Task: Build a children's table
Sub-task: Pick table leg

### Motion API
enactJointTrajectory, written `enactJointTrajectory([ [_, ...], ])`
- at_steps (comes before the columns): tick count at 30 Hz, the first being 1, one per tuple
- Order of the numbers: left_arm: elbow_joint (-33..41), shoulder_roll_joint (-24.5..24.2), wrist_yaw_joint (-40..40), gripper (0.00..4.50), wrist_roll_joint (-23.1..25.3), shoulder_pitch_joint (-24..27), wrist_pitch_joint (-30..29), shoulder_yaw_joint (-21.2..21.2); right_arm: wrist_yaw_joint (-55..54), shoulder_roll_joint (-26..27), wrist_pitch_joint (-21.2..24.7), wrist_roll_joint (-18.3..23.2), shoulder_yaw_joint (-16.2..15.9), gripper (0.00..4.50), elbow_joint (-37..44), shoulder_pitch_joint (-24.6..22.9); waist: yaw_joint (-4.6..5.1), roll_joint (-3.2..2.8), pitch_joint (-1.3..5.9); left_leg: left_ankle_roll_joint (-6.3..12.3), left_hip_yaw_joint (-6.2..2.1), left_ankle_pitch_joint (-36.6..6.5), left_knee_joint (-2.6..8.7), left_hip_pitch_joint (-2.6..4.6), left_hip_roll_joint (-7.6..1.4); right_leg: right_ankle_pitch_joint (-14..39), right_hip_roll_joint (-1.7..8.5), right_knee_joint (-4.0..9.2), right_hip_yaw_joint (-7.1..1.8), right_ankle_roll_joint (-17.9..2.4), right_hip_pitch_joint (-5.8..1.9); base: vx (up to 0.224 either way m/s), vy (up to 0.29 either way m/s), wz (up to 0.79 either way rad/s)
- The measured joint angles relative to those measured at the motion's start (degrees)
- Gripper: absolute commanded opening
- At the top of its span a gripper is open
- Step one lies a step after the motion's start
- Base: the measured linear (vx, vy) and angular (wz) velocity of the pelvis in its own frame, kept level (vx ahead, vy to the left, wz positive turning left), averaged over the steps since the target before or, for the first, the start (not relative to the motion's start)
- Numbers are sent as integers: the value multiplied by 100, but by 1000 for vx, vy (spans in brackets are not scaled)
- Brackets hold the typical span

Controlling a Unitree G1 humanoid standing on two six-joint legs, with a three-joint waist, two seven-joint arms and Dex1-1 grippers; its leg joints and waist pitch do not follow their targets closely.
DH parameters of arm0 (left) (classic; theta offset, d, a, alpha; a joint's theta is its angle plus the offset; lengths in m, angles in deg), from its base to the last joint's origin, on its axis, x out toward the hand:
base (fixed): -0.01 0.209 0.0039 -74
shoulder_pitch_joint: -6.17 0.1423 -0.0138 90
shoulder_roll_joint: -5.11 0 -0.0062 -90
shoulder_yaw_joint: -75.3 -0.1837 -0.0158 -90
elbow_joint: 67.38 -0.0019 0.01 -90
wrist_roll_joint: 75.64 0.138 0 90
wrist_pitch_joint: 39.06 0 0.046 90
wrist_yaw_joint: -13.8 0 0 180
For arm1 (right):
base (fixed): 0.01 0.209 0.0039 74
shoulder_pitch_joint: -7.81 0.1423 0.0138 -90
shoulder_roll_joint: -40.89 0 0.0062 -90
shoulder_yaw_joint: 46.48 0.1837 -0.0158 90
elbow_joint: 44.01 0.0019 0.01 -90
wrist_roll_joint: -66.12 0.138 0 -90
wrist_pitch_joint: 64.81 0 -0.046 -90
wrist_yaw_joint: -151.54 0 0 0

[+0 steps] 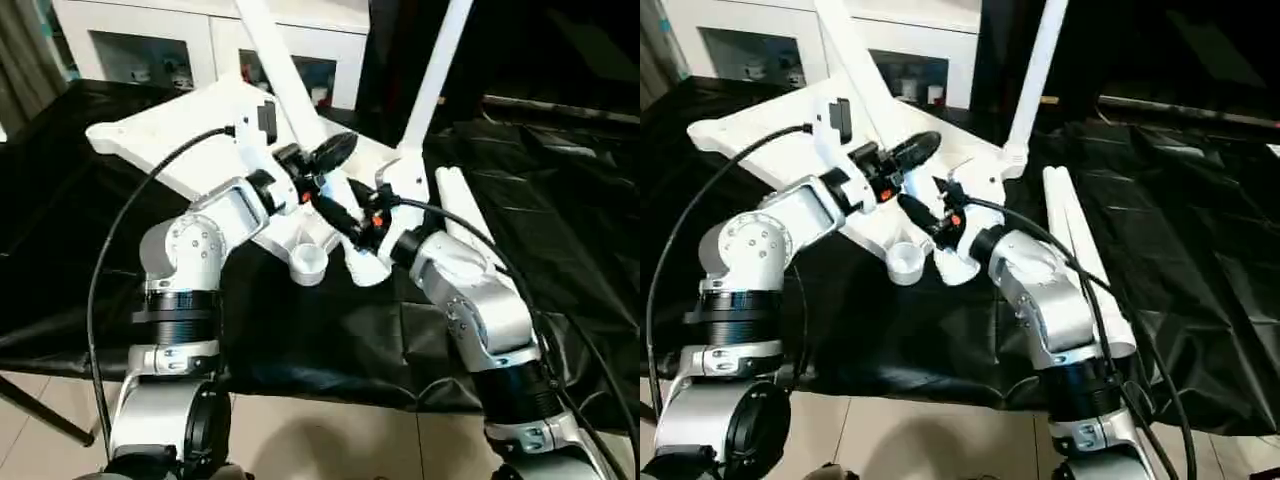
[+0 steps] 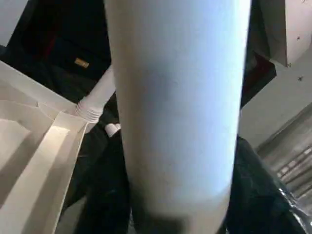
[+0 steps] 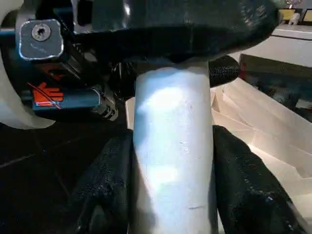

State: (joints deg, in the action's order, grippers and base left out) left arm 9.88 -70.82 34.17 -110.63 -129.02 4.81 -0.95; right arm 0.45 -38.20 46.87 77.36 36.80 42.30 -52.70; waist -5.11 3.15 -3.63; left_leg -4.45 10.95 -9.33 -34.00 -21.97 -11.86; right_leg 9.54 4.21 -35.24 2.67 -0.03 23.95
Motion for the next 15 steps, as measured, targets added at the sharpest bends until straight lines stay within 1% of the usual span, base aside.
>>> enactJointTrajectory([
  [1,0,1,-2,219,-1,0,11,1,-9,0,0,-12,-6,184,-1,7,0,0,0,0,0,0,0,0,0,0,0,0,0,0,0,0,0,0],
  [2,0,4,-6,219,-4,0,22,2,-27,2,-5,-29,-15,184,-4,13,0,0,0,0,0,0,0,0,0,0,0,0,0,0,0,0,0,0],
  [3,0,6,-13,205,-6,0,30,3,-42,8,-18,-42,-25,184,-26,24,0,0,0,0,0,0,0,0,0,0,0,0,0,0,0,0,0,0],
  [4,0,-1,-13,199,-6,0,32,4,-40,12,-42,-39,-30,184,-64,39,0,0,0,0,1,0,0,0,0,0,0,0,0,0,0,0,0,0],
  [5,0,-11,-13,194,-5,0,36,4,-36,25,-59,-36,-32,219,-101,58,0,0,0,0,1,0,0,0,0,0,0,0,0,0,1,0,0,0],
  [7,0,-72,53,191,0,-2,39,-30,-12,63,-40,65,-4,254,-117,63,0,0,0,0,1,0,0,0,0,0,0,0,0,0,1,0,0,0],
  [8,-1,-240,219,190,16,-2,38,-143,60,96,82,247,77,254,-116,91,3,1,0,0,1,0,0,-1,0,0,-1,0,1,0,3,0,0,0],
  [9,-2,-307,323,190,29,-2,36,-196,114,93,148,340,141,259,-110,118,2,1,0,0,-1,0,0,1,0,0,-1,-1,-1,0,1,0,0,0],
  [10,-1,-363,438,188,30,-2,36,-238,182,66,241,438,198,287,-103,164,1,1,0,0,-1,0,0,0,0,-1,-1,0,-1,0,1,0,0,0],
  [13,-2,-668,1056,187,12,-8,-14,-480,697,-261,881,909,243,299,89,234,-14,2,0,2,-1,0,-2,0,0,-1,0,1,0,0,-3,0,0,0],
  [14,-1,-803,1327,187,-9,-8,-21,-561,988,-447,1215,1144,247,299,178,240,-21,2,0,4,-1,1,-4,0,0,-1,0,2,0,0,-4,0,0,0],
  [15,-1,-869,1472,187,-18,-8,-22,-585,1150,-552,1387,1241,251,299,204,239,-23,2,0,11,0,5,-5,1,0,-1,0,1,-1,0,-5,0,0,0],
])
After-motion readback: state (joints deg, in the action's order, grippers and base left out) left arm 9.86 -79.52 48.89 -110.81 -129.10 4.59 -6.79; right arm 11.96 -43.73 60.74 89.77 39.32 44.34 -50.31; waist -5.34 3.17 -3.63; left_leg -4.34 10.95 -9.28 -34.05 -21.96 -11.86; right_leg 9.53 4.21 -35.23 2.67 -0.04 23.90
